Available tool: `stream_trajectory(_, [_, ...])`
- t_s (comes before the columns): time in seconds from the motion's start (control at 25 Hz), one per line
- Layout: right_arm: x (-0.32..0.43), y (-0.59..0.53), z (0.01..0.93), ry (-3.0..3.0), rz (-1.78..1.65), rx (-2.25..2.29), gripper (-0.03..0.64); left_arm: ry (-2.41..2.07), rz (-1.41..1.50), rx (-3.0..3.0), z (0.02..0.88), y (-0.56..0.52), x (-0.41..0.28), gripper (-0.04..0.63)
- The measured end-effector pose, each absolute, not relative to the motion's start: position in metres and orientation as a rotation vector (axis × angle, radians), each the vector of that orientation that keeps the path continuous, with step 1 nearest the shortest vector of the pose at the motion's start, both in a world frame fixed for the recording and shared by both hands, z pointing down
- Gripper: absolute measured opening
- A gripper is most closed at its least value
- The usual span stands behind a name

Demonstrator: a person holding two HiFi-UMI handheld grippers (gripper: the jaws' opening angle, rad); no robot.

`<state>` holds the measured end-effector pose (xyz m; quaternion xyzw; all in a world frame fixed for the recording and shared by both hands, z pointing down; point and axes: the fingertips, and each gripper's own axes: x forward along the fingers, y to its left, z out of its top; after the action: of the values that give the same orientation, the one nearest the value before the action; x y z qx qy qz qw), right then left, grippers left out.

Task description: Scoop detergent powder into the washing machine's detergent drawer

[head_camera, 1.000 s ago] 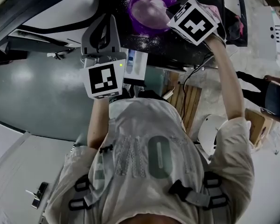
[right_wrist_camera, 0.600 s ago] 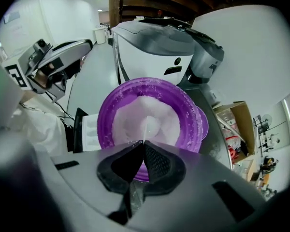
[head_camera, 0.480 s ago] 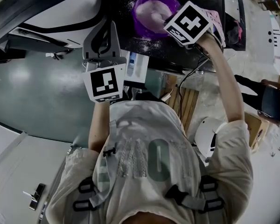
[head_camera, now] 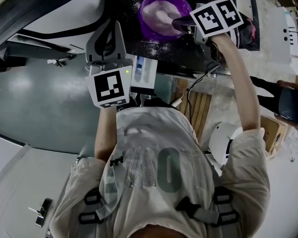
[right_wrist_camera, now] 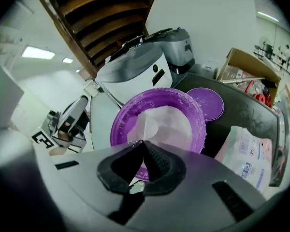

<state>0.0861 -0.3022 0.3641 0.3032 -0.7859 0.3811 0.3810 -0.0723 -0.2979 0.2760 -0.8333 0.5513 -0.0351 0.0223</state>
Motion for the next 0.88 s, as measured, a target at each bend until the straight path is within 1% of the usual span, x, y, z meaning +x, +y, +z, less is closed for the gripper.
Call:
stream_trajectory(0.44, [0.086, -0.313, 0.332, -2.295, 1.4, 0.995, 0.011, 1.688, -0.117, -2.566, 0.263, -0.31, -0.067, 0.02])
stream_trajectory(0.88, [0.109, -0.312, 0.3, -2.592, 1.906, 1.27, 0.011, 1.666, -0.159, -2.597, 0.257, -0.323, -0.046, 0.02])
